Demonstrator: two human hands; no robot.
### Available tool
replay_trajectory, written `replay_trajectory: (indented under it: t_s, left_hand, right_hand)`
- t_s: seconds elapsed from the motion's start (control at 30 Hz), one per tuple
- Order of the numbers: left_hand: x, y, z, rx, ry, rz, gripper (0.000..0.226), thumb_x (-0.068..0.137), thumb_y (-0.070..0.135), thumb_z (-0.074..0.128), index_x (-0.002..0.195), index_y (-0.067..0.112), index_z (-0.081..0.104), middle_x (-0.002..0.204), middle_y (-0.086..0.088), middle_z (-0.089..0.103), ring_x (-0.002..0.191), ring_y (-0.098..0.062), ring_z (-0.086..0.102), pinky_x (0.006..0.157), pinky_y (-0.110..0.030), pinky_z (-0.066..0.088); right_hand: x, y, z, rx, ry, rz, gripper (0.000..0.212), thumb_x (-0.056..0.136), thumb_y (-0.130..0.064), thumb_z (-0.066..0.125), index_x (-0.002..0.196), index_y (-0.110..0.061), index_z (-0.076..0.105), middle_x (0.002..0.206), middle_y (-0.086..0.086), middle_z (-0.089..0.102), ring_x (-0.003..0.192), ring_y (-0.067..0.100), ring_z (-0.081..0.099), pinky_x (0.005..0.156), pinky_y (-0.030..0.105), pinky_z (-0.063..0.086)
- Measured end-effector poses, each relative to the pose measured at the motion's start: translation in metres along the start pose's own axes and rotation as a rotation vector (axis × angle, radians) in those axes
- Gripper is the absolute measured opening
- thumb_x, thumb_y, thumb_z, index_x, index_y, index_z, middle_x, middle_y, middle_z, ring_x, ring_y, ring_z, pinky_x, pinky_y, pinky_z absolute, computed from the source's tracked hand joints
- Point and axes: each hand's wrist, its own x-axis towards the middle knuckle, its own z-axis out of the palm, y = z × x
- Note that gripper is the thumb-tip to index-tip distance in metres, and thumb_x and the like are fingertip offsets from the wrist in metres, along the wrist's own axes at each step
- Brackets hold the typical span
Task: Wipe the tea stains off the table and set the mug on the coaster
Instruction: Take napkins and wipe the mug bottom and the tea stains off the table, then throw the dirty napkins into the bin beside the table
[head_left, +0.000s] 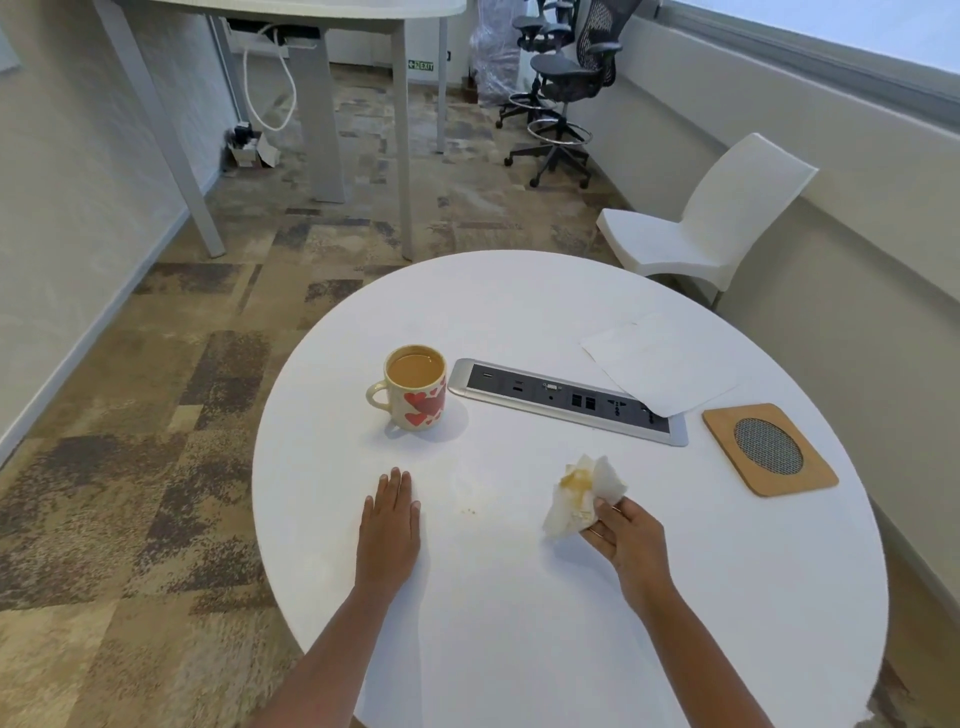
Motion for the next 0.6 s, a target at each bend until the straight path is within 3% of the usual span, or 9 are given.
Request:
replay_trajectory:
  t_s: [0.13,0.27,0.47,0.6]
  left_hand:
    - [-0.004,0.020,0.002,-0.041,-0.008,0.005,0.086,0.077,0.046,-0.007,0.141,0.002,0.030,0.152,-0.014,0.030,0.143,-0.027,0.023,0.118,-0.039,0.018]
    - [-0.008,0.050,0.012,-0.076,-0.008,0.036,0.046,0.100,0.021,0.023,0.143,0.005,0.028,0.154,-0.009,0.025,0.146,-0.020,0.017,0.119,-0.032,0.012]
    - [-0.015,0.112,0.049,-0.083,-0.051,0.157,0.042,0.100,0.019,0.028,0.138,0.008,0.040,0.152,-0.006,0.033,0.145,-0.018,0.019,0.118,-0.029,0.016]
    - [-0.030,0.170,0.078,-0.099,-0.064,0.222,0.038,0.100,0.020,0.030,0.129,0.009,0.052,0.142,-0.003,0.048,0.142,-0.015,0.027,0.110,-0.026,0.028]
  right_hand:
    - [-0.005,0.000,-0.022,0.129,-0.006,0.029,0.021,0.093,0.000,0.045,0.110,-0.006,0.054,0.089,0.007,0.065,0.060,0.006,0.071,0.059,0.016,0.058]
    - [-0.007,-0.003,-0.048,0.215,0.008,0.041,0.025,0.093,0.001,0.044,0.116,-0.002,0.053,0.091,0.008,0.065,0.061,0.006,0.071,0.059,0.017,0.059]
    - [-0.007,-0.017,-0.109,0.280,0.044,0.045,0.030,0.093,-0.001,0.045,0.121,0.001,0.052,0.095,0.008,0.066,0.065,0.007,0.071,0.060,0.018,0.059]
    - [-0.009,-0.033,-0.163,0.288,0.102,0.027,0.029,0.093,-0.001,0.044,0.121,-0.001,0.052,0.093,0.007,0.066,0.072,0.011,0.070,0.061,0.018,0.059]
